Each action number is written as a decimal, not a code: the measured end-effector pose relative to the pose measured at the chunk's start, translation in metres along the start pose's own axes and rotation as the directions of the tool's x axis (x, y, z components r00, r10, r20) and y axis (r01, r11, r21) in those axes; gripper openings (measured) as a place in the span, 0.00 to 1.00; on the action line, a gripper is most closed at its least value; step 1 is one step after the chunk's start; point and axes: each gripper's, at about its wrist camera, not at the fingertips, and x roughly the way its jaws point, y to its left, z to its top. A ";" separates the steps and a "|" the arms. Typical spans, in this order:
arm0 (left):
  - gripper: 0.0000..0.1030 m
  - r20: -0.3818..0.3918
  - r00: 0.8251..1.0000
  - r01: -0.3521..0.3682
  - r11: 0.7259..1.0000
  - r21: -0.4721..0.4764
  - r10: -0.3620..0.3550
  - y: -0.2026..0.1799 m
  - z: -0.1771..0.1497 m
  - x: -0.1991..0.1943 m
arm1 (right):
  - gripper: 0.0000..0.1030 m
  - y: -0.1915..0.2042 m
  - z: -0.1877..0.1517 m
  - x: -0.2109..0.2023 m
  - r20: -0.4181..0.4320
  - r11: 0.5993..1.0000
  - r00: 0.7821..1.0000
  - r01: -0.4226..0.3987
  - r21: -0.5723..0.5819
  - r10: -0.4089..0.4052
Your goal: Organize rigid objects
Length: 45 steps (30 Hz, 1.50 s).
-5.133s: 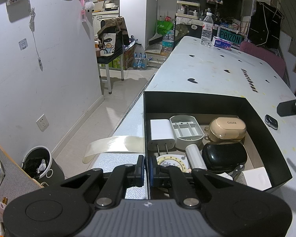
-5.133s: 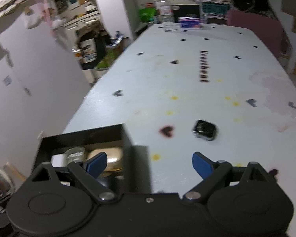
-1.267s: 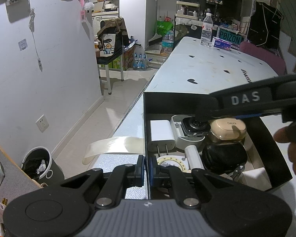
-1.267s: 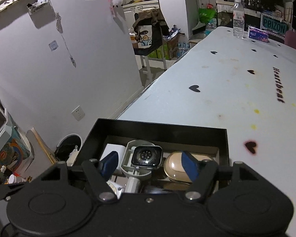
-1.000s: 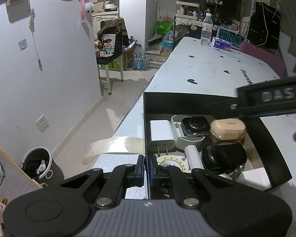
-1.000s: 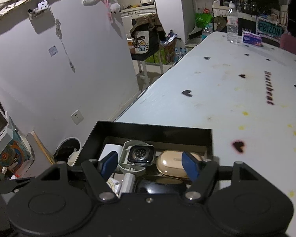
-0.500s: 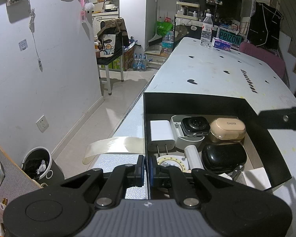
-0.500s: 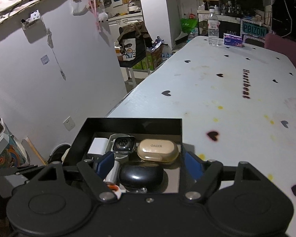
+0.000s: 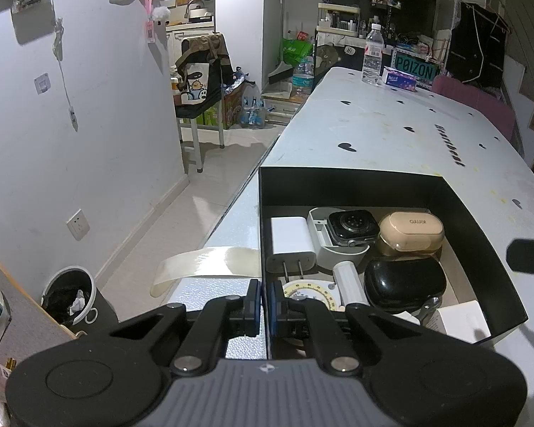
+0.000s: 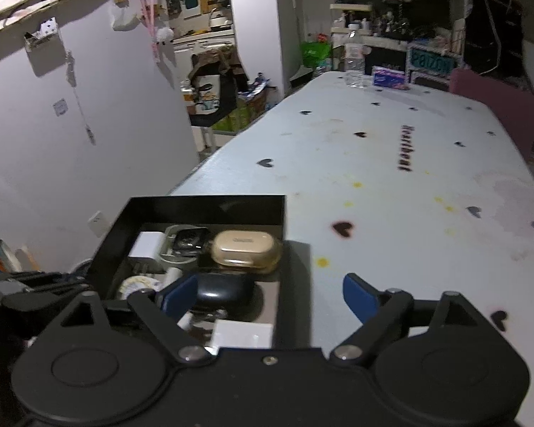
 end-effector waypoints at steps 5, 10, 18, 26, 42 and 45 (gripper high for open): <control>0.05 0.001 1.000 -0.002 1.000 0.002 0.002 0.001 0.001 0.000 | 0.94 -0.002 -0.005 0.000 -0.005 1.000 1.000 0.008 -0.008 -0.008; 0.06 0.016 1.000 -0.011 1.000 0.000 0.011 0.004 0.004 -0.003 | 0.96 -0.004 -0.004 -0.003 0.004 1.000 1.000 0.008 -0.006 -0.008; 0.37 0.094 0.996 -0.013 1.000 -0.015 0.014 0.012 0.012 -0.031 | 0.97 -0.008 -0.004 -0.009 0.016 1.000 1.000 0.001 0.007 -0.001; 0.80 0.135 0.991 -0.019 0.999 -0.026 0.022 0.011 0.006 -0.053 | 0.97 -0.009 -0.006 -0.014 0.023 1.000 1.000 0.017 -0.011 -0.017; 1.00 0.123 0.992 -0.037 0.999 -0.022 0.039 -0.010 -0.018 -0.074 | 0.98 -0.017 -0.018 -0.025 0.030 0.998 0.998 0.052 -0.023 -0.051; 1.00 0.114 0.992 -0.051 0.998 -0.023 0.053 -0.012 -0.020 -0.074 | 0.99 -0.017 -0.020 -0.027 0.029 0.998 0.998 0.055 -0.030 -0.054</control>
